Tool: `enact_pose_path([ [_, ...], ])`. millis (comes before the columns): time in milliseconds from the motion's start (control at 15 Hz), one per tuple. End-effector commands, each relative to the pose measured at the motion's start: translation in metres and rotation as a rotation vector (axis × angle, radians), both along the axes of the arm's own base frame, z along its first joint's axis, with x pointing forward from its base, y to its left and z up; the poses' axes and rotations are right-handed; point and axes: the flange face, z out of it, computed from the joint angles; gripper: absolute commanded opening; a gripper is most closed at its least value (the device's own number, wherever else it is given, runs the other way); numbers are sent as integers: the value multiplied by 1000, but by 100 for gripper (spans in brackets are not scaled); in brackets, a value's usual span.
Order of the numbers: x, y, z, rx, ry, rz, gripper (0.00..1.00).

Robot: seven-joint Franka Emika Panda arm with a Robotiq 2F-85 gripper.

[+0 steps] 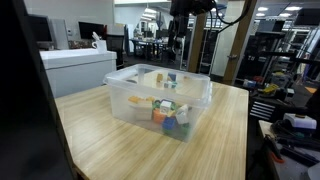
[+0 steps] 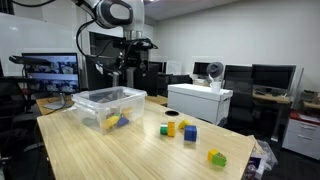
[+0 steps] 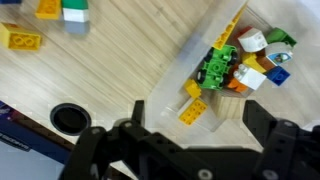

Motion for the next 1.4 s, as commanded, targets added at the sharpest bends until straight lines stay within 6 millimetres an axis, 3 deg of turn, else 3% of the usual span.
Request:
enact_pose_path([
  [0,6,-77,-12,-19,-72,-66,100],
  [200,7,-133,-33,-33,-129,-176,100],
  [467,12,-167,-70,-24,-160,-318,100],
  [1067,30,-170,-143,-33,-178,-370,100],
  [1333,36,-167,-162,-39,-186,-382,100],
])
